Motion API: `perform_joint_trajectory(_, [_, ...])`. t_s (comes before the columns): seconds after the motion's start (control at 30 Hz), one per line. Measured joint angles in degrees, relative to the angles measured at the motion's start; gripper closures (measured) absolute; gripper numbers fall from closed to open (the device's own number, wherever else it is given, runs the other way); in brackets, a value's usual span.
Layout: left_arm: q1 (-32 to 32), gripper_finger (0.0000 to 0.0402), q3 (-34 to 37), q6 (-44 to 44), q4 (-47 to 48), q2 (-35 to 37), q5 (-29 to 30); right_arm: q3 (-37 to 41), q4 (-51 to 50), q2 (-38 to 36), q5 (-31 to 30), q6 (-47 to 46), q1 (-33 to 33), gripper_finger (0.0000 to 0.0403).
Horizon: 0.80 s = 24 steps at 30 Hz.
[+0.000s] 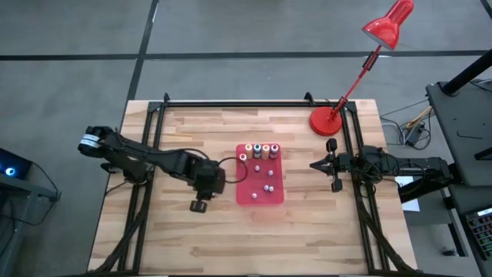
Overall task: Pick & Place food coloring
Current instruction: Put the small food coloring bottle into the red bin
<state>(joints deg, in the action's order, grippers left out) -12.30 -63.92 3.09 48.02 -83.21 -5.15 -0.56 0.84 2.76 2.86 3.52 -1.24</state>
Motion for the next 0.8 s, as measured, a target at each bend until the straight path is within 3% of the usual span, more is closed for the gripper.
perform_joint_trajectory(0.8, [9.35, 0.0351, -28.42, -6.0, -0.14, -23.76, 0.11, 0.01, -0.02, 0.01, -0.01, 0.09, -0.01, 0.0394])
